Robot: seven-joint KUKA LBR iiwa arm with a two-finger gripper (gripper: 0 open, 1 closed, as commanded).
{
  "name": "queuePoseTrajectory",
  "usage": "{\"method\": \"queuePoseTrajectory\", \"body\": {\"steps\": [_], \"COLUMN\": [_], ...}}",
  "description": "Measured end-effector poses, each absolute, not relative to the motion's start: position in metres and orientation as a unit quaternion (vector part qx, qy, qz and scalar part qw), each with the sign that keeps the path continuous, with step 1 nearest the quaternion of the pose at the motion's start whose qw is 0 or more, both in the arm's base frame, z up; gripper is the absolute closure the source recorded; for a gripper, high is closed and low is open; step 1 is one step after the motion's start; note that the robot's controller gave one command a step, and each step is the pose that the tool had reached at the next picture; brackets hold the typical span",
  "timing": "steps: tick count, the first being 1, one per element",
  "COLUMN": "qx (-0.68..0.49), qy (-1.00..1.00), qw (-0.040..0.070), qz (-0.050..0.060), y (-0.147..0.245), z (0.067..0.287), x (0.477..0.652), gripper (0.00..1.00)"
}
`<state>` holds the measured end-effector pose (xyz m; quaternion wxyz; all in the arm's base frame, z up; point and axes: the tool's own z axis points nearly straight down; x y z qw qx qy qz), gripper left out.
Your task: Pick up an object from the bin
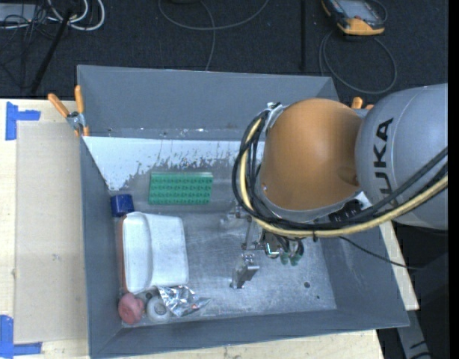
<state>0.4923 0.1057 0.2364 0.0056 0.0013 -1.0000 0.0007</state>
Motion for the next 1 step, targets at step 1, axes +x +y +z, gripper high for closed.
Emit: {"method": "queuePoseTrajectory", "body": {"steps": [1], "qx": [0.071], "qy": [-0.997], "qw": [0.005], "qz": [0.000], "y": [0.1664], "z": [0.1555], "x": [0.4830], "gripper": [0.00]}}
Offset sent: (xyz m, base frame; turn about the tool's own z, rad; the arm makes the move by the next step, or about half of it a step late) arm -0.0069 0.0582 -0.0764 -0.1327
